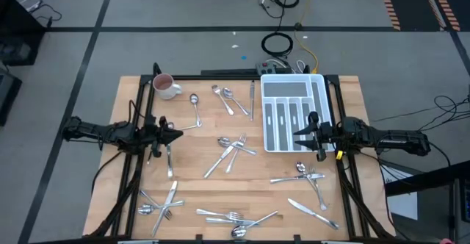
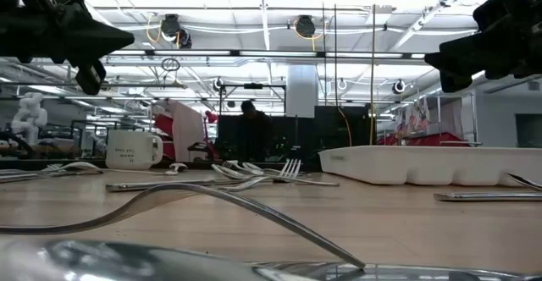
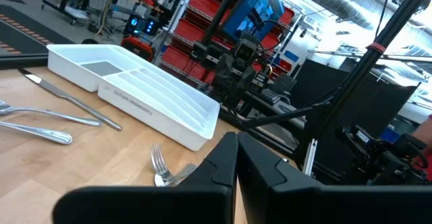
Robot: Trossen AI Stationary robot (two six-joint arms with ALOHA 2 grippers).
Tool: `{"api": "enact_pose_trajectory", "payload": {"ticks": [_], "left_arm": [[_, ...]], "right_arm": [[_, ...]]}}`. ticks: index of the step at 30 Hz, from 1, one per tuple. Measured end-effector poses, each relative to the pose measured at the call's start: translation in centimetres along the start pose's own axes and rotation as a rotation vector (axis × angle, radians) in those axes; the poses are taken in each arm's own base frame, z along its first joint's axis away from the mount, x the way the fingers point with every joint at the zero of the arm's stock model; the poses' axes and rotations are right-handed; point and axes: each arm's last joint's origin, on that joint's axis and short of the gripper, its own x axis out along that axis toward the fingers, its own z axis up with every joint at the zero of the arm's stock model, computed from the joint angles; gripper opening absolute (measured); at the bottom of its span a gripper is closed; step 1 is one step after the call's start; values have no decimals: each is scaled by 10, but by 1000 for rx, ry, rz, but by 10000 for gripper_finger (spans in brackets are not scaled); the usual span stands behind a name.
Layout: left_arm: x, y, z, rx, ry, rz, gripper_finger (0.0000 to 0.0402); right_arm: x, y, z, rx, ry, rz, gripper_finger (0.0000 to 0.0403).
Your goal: Sort silverware
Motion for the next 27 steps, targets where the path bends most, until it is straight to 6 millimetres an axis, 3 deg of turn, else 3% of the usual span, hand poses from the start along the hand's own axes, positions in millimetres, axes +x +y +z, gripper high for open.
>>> {"api": "enact_pose_trajectory", "payload": {"ticks": [13,23,27], "left_arm": [[0,0,0,0,0,0,13],[0,0,2,18,-38,34,13],[0,0,6,7,-91,52,13]], "right_arm": [[0,0,4,15,-55,9,142],[-2,1,19,224,-198,34,141],[-3,-3,22,373,-271,-97,141]]}}
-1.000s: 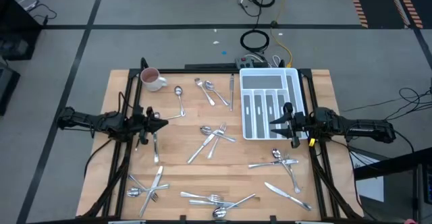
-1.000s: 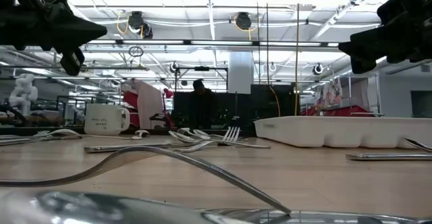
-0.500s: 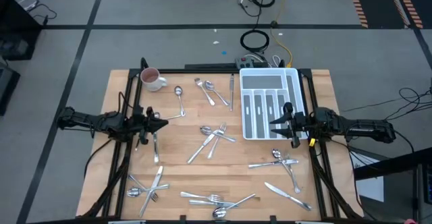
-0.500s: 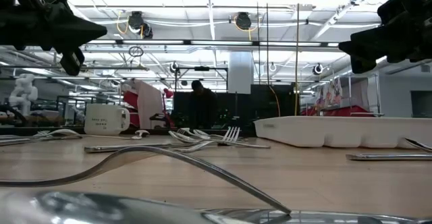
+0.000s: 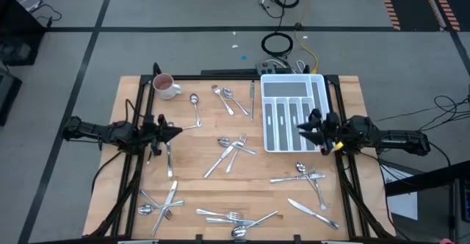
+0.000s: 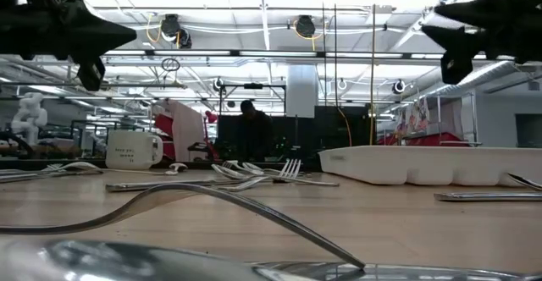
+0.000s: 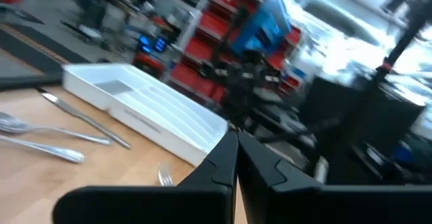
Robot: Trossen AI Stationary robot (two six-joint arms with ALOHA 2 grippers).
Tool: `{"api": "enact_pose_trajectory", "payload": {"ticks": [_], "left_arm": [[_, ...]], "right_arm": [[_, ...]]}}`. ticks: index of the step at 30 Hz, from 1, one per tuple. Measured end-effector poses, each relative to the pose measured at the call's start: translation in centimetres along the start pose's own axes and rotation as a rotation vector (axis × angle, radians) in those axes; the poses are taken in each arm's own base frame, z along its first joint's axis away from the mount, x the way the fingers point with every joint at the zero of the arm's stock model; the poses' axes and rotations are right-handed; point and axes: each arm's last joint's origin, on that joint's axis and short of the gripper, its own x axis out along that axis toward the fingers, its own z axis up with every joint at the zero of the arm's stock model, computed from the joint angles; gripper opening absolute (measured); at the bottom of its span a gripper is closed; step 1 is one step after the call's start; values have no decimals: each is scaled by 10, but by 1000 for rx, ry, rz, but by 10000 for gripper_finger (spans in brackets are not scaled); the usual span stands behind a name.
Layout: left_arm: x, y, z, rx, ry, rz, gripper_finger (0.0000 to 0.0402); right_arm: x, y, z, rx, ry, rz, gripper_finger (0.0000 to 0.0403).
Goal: Sort silverware
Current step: Put the silver spoon into the silverware tray
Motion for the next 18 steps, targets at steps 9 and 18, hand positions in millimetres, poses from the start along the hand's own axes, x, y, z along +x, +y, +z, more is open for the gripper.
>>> {"api": "enact_pose_trajectory", "payload": {"ticks": [9,18], "left_arm": [[-1,2,9,-62,-154,146,13],[-1,3,10,-148,-186,178,13]], "right_arm": [[-1,-5,7,106,-162,-217,141],[-3,-7,13,113,-278,-322,141]]}}
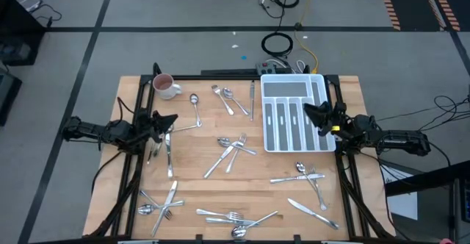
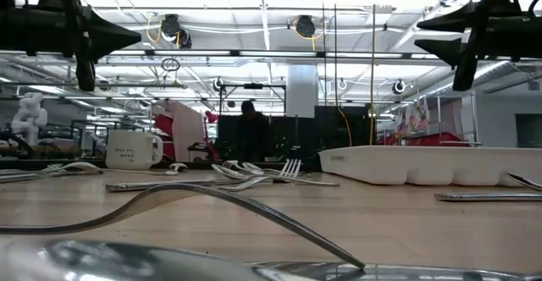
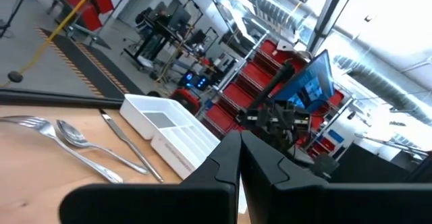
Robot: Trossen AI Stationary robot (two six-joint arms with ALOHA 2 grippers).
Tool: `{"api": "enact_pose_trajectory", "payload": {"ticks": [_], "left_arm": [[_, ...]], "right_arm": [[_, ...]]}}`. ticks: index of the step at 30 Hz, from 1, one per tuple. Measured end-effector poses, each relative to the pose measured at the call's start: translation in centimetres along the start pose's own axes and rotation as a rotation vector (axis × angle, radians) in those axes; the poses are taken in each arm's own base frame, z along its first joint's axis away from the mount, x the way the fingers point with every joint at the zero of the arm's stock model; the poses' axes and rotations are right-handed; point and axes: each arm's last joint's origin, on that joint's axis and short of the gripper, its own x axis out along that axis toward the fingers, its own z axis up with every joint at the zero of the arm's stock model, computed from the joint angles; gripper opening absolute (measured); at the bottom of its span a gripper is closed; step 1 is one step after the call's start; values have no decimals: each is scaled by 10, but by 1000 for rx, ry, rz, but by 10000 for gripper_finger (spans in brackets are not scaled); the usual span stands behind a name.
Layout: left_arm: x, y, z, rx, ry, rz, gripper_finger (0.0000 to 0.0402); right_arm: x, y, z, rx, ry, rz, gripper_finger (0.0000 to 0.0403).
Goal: Sort silverware
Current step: Put the silver spoon into the silverware tray
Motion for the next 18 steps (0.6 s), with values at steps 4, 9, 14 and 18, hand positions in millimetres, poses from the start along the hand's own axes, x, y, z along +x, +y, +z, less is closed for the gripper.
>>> {"api": "enact_pose_trajectory", "payload": {"ticks": [4,9,14,18], "left_arm": [[0,-1,1,-36,-12,-2,13],[0,-1,2,-25,-23,5,13],[0,-4,9,-61,-97,-4,13],[-2,-8,18,-134,-183,-43,13]], "right_arm": [[0,-1,1,16,-22,-36,141],[0,0,0,-33,2,2,141],[0,1,-1,11,14,21,141],[0,1,-1,5,23,33,141]]}}
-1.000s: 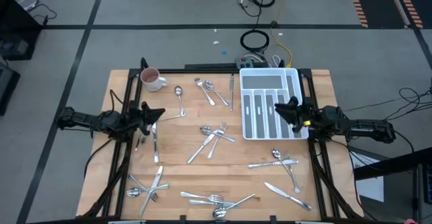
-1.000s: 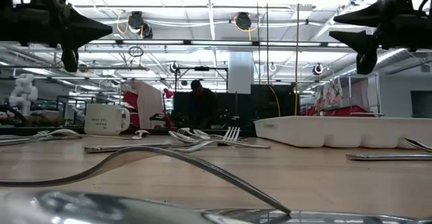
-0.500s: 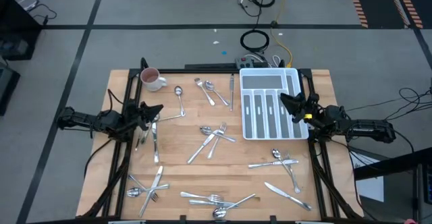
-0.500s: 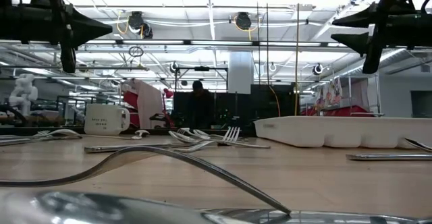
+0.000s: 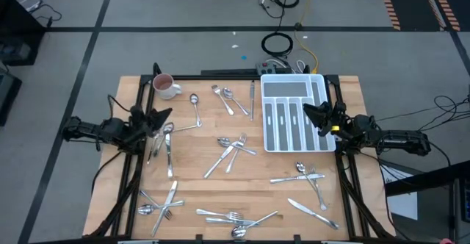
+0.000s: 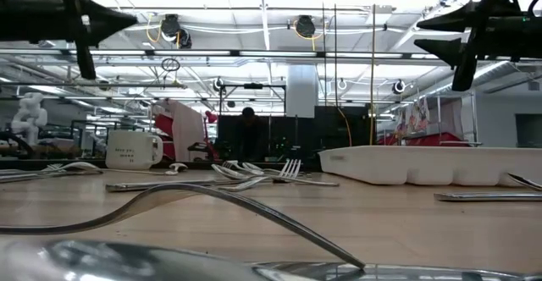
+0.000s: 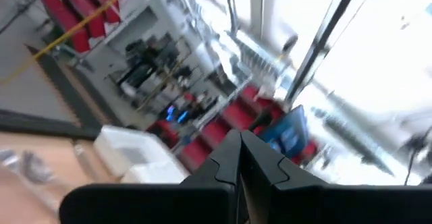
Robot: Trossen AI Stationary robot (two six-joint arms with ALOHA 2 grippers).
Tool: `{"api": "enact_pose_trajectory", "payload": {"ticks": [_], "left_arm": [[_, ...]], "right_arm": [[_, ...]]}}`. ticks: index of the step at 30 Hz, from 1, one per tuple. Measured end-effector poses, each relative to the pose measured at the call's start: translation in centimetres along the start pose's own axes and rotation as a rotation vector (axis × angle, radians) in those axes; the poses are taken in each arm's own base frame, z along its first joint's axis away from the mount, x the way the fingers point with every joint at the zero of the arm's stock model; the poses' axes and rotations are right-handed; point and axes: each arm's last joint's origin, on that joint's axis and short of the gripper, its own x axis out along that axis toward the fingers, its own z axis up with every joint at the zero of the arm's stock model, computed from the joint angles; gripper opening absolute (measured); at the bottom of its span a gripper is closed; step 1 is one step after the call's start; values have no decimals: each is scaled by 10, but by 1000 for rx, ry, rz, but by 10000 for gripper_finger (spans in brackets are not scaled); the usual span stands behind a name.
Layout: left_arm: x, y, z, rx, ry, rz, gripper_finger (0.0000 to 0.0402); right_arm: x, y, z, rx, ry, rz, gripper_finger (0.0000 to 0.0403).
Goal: Sort silverware
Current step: Put the silver spoon into the silverware tray
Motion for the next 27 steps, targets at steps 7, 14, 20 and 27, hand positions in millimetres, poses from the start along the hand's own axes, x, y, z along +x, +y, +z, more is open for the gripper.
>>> {"api": "enact_pose_trajectory", "payload": {"ticks": [7,14,20,27], "left_arm": [[0,-4,3,-11,10,-62,13],[8,-42,36,-22,64,-285,13],[36,-96,71,275,198,-288,13],[67,-125,79,462,591,152,13]], "right_arm": [[0,0,0,-20,1,-2,141],[0,-1,-1,-24,5,-8,141],[0,-2,-3,-42,31,-26,141],[0,-5,-7,-58,61,-52,141]]}}
